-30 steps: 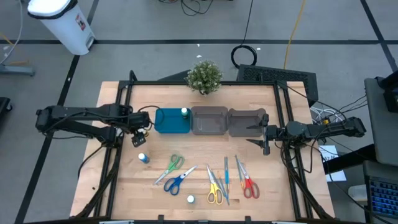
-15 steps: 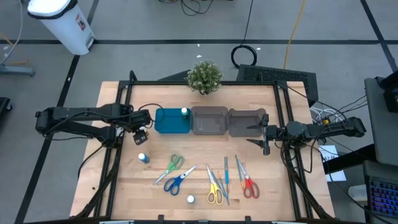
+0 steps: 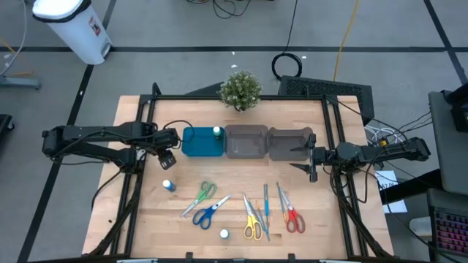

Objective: Pick & Place Paint Supplies
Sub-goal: Put the yellow paint bottle into the blue bin

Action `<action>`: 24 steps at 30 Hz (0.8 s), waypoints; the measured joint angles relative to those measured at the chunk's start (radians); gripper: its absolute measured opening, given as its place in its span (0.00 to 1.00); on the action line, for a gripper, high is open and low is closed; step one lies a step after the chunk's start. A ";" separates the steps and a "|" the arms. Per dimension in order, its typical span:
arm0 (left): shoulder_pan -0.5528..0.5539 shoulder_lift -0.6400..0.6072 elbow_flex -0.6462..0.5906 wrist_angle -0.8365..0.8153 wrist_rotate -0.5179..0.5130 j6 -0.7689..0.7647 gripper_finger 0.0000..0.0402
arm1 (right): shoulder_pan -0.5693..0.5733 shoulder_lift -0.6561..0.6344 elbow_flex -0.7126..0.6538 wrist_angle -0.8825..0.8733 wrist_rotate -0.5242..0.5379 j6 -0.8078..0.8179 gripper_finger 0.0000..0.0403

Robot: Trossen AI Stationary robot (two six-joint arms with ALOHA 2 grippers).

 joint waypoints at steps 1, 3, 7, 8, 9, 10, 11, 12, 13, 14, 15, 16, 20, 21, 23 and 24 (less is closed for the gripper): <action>0.000 0.000 0.000 0.000 0.000 -0.003 0.43 | 0.000 0.000 0.000 0.000 0.000 0.000 0.62; 0.000 0.000 0.000 0.000 0.000 -0.004 0.41 | 0.000 0.000 0.000 0.000 0.000 0.000 0.62; 0.000 0.000 0.000 0.000 0.000 -0.006 0.38 | 0.000 0.000 0.000 0.000 0.000 0.000 0.62; 0.000 0.000 0.000 0.000 0.000 -0.005 0.37 | 0.000 0.000 0.000 0.000 0.000 0.000 0.62; 0.000 0.000 0.000 -0.001 0.000 -0.005 0.37 | 0.000 0.000 0.000 0.000 0.000 0.000 0.62; 0.000 0.000 0.000 -0.003 0.000 -0.004 0.36 | 0.000 0.000 0.000 0.000 0.000 0.000 0.62; 0.000 0.000 0.000 -0.003 0.000 -0.001 0.35 | 0.000 0.000 0.000 0.000 0.000 0.000 0.62; 0.000 0.000 0.000 -0.003 0.000 0.002 0.35 | 0.000 0.000 0.000 0.000 0.000 0.000 0.62; 0.000 0.000 0.000 -0.003 0.000 0.006 0.35 | 0.000 0.000 0.000 0.000 0.000 0.000 0.62; 0.000 0.000 0.000 -0.003 -0.001 0.007 0.35 | 0.000 0.000 0.000 0.000 0.000 0.000 0.62; 0.000 0.000 0.000 -0.003 -0.002 0.009 0.35 | 0.000 0.000 0.000 0.000 0.000 0.000 0.62; 0.000 0.000 0.000 -0.003 -0.003 0.008 0.35 | 0.000 0.000 0.000 0.000 0.000 0.000 0.62; 0.000 0.000 0.000 -0.004 -0.009 -0.003 0.35 | 0.000 0.000 0.000 0.000 0.000 0.000 0.62; 0.000 0.000 0.000 -0.006 -0.009 -0.004 0.35 | 0.000 0.000 0.000 0.000 0.000 0.000 0.62; 0.000 0.000 0.000 -0.013 -0.009 -0.005 0.35 | 0.000 0.000 0.000 0.000 0.000 0.000 0.62; 0.000 0.000 0.000 -0.018 -0.010 -0.006 0.34 | 0.000 0.000 0.000 0.000 0.000 0.000 0.62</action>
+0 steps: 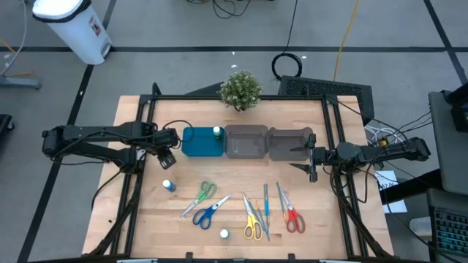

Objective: Pick & Place Paint Supplies
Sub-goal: Put the yellow paint bottle into the blue bin

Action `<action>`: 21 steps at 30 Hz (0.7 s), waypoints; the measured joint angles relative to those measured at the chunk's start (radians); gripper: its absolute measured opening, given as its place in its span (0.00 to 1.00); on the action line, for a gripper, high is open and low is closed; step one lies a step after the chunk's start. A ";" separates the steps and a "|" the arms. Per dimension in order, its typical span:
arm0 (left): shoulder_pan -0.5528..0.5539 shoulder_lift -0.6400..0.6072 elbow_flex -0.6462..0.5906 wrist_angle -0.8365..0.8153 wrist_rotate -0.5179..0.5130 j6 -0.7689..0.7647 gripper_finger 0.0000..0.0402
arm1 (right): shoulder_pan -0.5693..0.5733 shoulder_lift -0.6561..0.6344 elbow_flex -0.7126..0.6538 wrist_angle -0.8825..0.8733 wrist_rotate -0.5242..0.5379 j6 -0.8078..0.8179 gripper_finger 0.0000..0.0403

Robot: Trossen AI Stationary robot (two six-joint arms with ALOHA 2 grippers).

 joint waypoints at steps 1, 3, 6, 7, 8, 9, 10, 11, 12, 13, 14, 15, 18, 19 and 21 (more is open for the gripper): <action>0.000 0.001 0.000 -0.002 -0.001 0.000 0.33 | 0.000 0.000 0.000 0.000 0.000 0.000 0.62; 0.000 0.008 0.001 -0.002 -0.006 -0.005 0.31 | 0.000 0.000 0.000 0.000 0.000 0.000 0.62; 0.000 0.009 0.002 -0.003 -0.023 -0.007 0.31 | 0.000 0.000 0.000 0.000 0.000 0.000 0.62; 0.000 0.009 0.002 -0.002 -0.025 -0.006 0.31 | 0.000 0.000 0.000 0.000 0.000 0.000 0.62; 0.000 0.009 0.002 -0.003 -0.026 -0.005 0.31 | 0.000 0.000 0.000 0.000 0.000 0.000 0.62; 0.000 0.009 0.003 -0.004 -0.026 -0.001 0.31 | 0.000 0.000 0.000 0.000 0.000 0.000 0.62; 0.000 0.010 0.007 -0.009 -0.026 0.004 0.31 | 0.000 0.000 0.000 0.000 0.000 0.000 0.62; 0.000 0.008 0.012 -0.016 -0.026 0.008 0.31 | 0.000 0.000 0.000 0.000 0.000 0.000 0.62; 0.000 0.004 0.018 -0.020 -0.026 0.013 0.31 | 0.000 0.000 0.000 0.000 0.000 0.000 0.62; 0.000 0.001 0.029 -0.022 -0.026 0.019 0.31 | 0.000 0.000 0.000 0.000 0.000 0.000 0.62; 0.000 0.000 0.041 -0.024 -0.026 0.022 0.31 | 0.000 0.000 0.000 0.000 0.000 0.000 0.62; 0.000 0.001 0.052 -0.030 -0.026 0.024 0.31 | 0.000 0.000 0.000 0.000 0.000 0.000 0.62; 0.000 0.002 0.090 -0.055 -0.027 0.032 0.31 | 0.000 0.000 0.000 0.000 0.000 0.000 0.62; 0.000 0.001 0.104 -0.058 -0.028 0.037 0.31 | 0.000 0.000 0.000 0.000 0.000 0.000 0.62; 0.000 0.002 0.130 -0.065 -0.033 0.045 0.31 | 0.000 0.000 0.000 0.000 0.000 0.000 0.62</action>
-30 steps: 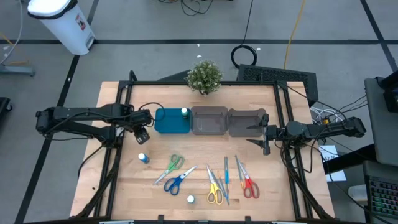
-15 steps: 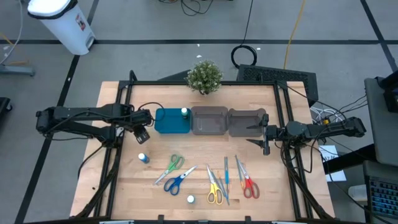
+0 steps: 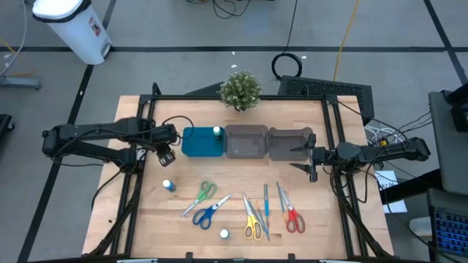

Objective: Pick & Place Paint Supplies
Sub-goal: Put the yellow paint bottle into the blue bin

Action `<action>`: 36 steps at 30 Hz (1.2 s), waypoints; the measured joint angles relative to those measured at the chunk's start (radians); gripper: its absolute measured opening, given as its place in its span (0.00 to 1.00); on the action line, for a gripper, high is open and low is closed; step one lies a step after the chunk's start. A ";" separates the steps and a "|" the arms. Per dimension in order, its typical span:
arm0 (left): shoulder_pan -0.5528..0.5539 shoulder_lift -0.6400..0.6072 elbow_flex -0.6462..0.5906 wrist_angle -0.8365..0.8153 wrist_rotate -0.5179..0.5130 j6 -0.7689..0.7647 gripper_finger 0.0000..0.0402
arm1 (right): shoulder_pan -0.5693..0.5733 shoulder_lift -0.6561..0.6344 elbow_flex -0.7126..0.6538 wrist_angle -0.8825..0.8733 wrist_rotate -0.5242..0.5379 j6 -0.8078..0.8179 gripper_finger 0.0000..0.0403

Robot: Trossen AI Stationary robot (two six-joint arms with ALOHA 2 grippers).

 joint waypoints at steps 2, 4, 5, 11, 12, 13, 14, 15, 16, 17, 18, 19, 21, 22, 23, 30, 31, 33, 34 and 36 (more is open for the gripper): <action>0.000 0.000 0.033 -0.017 -0.011 0.000 0.31 | 0.000 0.000 0.000 0.000 0.000 0.000 0.62; 0.000 0.000 0.065 -0.044 -0.029 0.001 0.31 | 0.000 0.000 0.000 0.000 0.000 0.000 0.62; 0.000 0.000 0.082 -0.055 -0.038 0.005 0.31 | 0.000 0.000 0.000 0.000 0.000 0.000 0.62; 0.000 0.000 0.185 -0.094 -0.074 0.028 0.31 | 0.000 0.000 0.000 0.000 0.000 0.000 0.62; 0.000 -0.001 0.202 -0.101 -0.074 0.032 0.31 | 0.000 0.000 0.000 0.000 0.000 0.000 0.62; 0.000 -0.001 0.218 -0.106 -0.074 0.036 0.31 | 0.000 0.000 0.000 0.000 0.000 0.000 0.62; 0.000 -0.001 0.234 -0.111 -0.074 0.043 0.31 | 0.000 0.000 0.000 0.000 0.000 0.000 0.62; 0.000 -0.001 0.250 -0.114 -0.074 0.052 0.31 | 0.000 0.000 0.000 0.000 0.000 0.000 0.62; 0.000 -0.001 0.264 -0.117 -0.074 0.058 0.31 | 0.000 0.000 0.000 0.000 0.000 0.000 0.62; 0.000 -0.001 0.277 -0.120 -0.074 0.060 0.31 | 0.000 0.000 0.000 0.000 0.000 0.000 0.62; 0.000 -0.001 0.288 -0.122 -0.074 0.061 0.31 | 0.000 0.000 0.000 0.000 0.000 0.000 0.62; 0.000 -0.001 0.296 -0.122 -0.074 0.061 0.31 | 0.000 0.000 0.000 0.000 0.000 0.000 0.62; 0.000 -0.001 0.309 -0.121 -0.074 0.068 0.31 | 0.000 0.000 0.000 0.000 0.000 0.000 0.62; 0.000 -0.001 0.311 -0.121 -0.073 0.070 0.31 | 0.000 0.000 0.000 0.000 0.000 0.000 0.62; 0.000 -0.001 0.311 -0.122 -0.070 0.075 0.31 | 0.000 0.000 0.000 0.000 0.000 0.000 0.62; -0.028 -0.001 0.311 -0.074 0.039 0.173 0.31 | 0.000 0.000 0.000 0.000 0.000 0.000 0.62; -0.038 -0.001 0.311 -0.058 0.052 0.187 0.31 | 0.000 0.000 0.000 0.000 0.000 0.000 0.62; -0.061 -0.001 0.311 -0.030 0.063 0.201 0.31 | 0.000 0.000 0.000 0.000 0.000 0.000 0.62; -0.071 -0.001 0.311 -0.020 0.065 0.205 0.31 | 0.000 0.000 0.000 0.000 0.000 0.000 0.62; -0.089 -0.001 0.311 -0.005 0.068 0.209 0.31 | 0.000 0.000 0.000 0.000 0.000 0.000 0.62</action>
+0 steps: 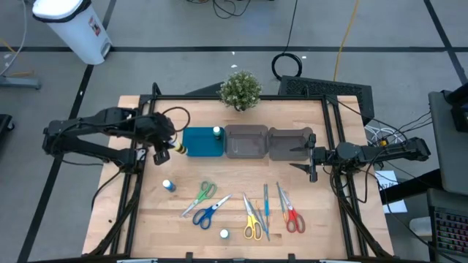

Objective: Pick & Place Paint Supplies
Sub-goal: Put the yellow paint bottle into the blue bin

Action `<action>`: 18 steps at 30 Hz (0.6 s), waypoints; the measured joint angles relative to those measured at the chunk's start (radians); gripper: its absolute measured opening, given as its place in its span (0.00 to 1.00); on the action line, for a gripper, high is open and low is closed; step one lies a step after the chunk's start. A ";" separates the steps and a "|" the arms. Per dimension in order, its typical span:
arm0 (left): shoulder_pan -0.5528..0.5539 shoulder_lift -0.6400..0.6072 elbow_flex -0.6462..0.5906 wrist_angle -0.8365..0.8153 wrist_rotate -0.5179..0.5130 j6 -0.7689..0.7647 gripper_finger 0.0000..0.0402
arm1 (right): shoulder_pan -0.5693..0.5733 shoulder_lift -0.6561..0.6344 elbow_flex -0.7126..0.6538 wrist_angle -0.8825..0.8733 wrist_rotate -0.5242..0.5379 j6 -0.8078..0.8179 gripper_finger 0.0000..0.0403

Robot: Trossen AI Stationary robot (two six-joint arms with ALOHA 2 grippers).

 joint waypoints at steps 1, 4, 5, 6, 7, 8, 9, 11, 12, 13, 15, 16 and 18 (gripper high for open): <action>-0.007 0.000 0.000 0.009 0.000 0.000 0.31 | 0.000 0.000 0.000 0.000 0.000 0.000 0.62; -0.020 0.000 0.000 0.025 -0.018 -0.009 0.31 | 0.000 0.000 0.000 0.000 0.000 0.000 0.62; -0.022 0.000 0.000 0.024 -0.027 -0.018 0.31 | 0.000 0.000 0.000 0.000 0.000 0.000 0.62; -0.022 0.000 0.000 0.024 -0.038 -0.023 0.31 | 0.000 0.000 0.000 0.000 0.000 0.000 0.62; -0.022 0.000 0.000 0.024 -0.044 -0.028 0.31 | 0.000 0.000 0.000 0.000 0.000 0.000 0.62; -0.022 0.001 0.000 0.024 -0.049 -0.031 0.31 | 0.000 0.000 0.000 0.000 0.000 0.000 0.62; -0.022 0.003 0.000 0.024 -0.056 -0.036 0.31 | 0.000 0.000 0.000 0.000 0.000 0.000 0.62; -0.022 0.009 0.000 0.024 -0.066 -0.037 0.31 | 0.000 0.000 0.000 0.000 0.000 0.000 0.62; -0.022 0.012 0.000 0.024 -0.069 -0.037 0.31 | 0.000 0.000 0.000 0.000 0.000 0.000 0.62; -0.022 0.014 0.000 0.024 -0.070 -0.037 0.31 | 0.000 0.000 0.000 0.000 0.000 0.000 0.62; -0.022 0.019 0.000 0.024 -0.071 -0.037 0.31 | 0.000 0.000 0.000 0.000 0.000 0.000 0.62; -0.022 0.019 0.000 0.024 -0.074 -0.037 0.31 | 0.000 0.000 0.000 0.000 0.000 0.000 0.62; -0.022 0.019 0.000 0.024 -0.089 -0.031 0.31 | 0.000 0.000 0.000 0.000 0.000 0.000 0.62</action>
